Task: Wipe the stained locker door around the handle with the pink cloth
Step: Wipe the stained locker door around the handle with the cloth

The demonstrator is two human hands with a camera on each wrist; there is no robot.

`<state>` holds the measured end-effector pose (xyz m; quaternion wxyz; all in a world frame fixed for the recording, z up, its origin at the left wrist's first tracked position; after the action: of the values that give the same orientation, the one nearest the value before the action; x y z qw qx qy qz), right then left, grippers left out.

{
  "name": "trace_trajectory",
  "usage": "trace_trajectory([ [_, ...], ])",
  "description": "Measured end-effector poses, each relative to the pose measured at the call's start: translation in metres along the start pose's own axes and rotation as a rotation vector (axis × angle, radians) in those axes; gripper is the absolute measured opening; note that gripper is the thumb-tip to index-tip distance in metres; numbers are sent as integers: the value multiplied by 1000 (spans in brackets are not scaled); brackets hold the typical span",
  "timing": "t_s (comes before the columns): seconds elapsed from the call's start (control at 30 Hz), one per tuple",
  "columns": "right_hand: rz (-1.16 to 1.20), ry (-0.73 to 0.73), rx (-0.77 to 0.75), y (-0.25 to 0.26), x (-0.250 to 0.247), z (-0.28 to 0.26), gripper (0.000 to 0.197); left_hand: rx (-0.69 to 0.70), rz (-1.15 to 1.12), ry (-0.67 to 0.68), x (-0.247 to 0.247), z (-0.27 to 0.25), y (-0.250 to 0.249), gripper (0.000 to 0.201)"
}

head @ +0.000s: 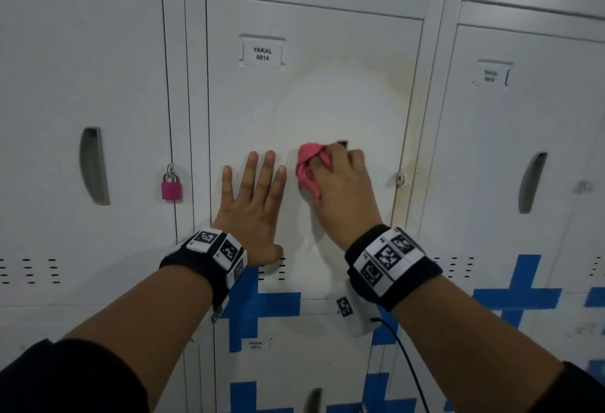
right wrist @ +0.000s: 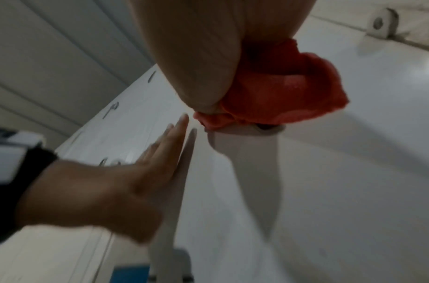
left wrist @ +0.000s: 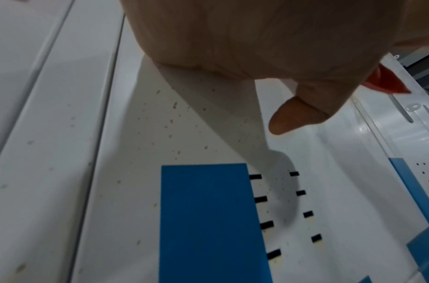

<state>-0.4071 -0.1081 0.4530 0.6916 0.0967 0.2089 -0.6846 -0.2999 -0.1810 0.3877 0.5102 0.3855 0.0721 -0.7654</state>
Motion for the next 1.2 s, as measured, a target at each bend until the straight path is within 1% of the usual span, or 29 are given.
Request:
trace_trajectory([
  [0.17, 6, 174, -168, 12, 28, -46, 36, 0, 7, -22, -2, 0, 1, 146],
  [0.27, -2, 253, -235, 6, 37, -72, 26, -5, -11, -25, -2, -1, 2, 145],
  [0.3, -5, 245, -235, 2, 35, -73, 22, -3, -9, -18, -2, -2, 2, 145],
  [0.33, 3, 207, -216, -4, 28, -70, 21, 0, -8, -9, -1, -1, 2, 144],
  [0.37, 26, 136, -184, -10, 17, -64, 20, 2, -9, -2, 0, -1, 2, 144],
  [0.43, 116, -72, -89, -21, -14, -44, 22, 0, -10, 6, 1, -1, 2, 143],
  [0.5, 193, -261, 39, -37, -44, -20, 30, 0, -7, 13, 2, -1, 2, 142],
  [0.53, 224, -318, 106, -48, -51, -8, 32, 2, -7, 13, 2, 0, 2, 142],
  [0.57, 243, -346, 161, -59, -53, 3, 33, 4, -6, 11, 2, 0, 2, 142],
  [0.63, 212, -312, 218, -74, -43, 15, 30, 5, -3, 9, 1, 0, 2, 143],
  [0.7, 113, -261, 209, -76, -29, 13, 30, 6, 4, 0, 2, -1, 3, 144],
  [0.77, 69, -243, 201, -72, -19, 0, 28, 8, 1, -11, 2, -1, 3, 144],
  [0.9, 64, -194, 287, -60, -8, -35, 21, 10, 10, -12, 2, -1, 1, 142],
  [0.97, 105, -147, 327, -49, 1, -53, 19, 7, 11, -16, 1, 0, 1, 143],
  [1.07, 199, -25, 338, -34, 19, -76, 16, 0, 6, -33, -1, 0, 1, 145],
  [1.13, 338, 37, 357, -37, 26, -79, 11, -1, -3, -35, -2, -1, 1, 144],
  [1.2, 527, 12, 373, -42, 16, -67, 7, -7, -11, -18, -1, -1, 2, 143],
])
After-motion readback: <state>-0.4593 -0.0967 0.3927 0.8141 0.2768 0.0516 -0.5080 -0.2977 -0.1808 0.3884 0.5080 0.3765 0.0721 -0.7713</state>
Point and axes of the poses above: each hand's wrist, its own z-axis towards the middle knuckle, its own x-axis out of the palm, y = z × x, the point moved 8 cm from there along z, towards the middle knuckle, and after that the axes turned 1 degree about -y, right-handed, at the moved point
